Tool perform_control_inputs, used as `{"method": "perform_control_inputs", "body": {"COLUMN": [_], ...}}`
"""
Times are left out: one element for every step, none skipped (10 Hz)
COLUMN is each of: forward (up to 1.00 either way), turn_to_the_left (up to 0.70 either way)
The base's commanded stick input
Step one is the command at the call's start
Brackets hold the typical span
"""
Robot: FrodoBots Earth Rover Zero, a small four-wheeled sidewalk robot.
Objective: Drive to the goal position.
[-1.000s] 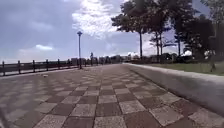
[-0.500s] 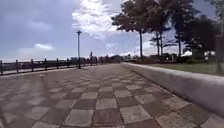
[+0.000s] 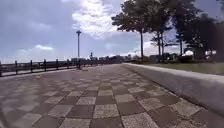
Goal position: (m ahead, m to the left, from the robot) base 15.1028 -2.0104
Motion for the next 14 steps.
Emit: {"method": "perform_control_inputs", "body": {"forward": [0.45,0.45,0.45,0.45,0.45,0.45,0.45,0.45,0.45,0.45,0.45,0.45,0.45,0.45], "turn_to_the_left": [0.27,0.27,0.27,0.27,0.27,0.27,0.18,0.07,0.00,0.00,0.00,0.00,0.00,0.18]}}
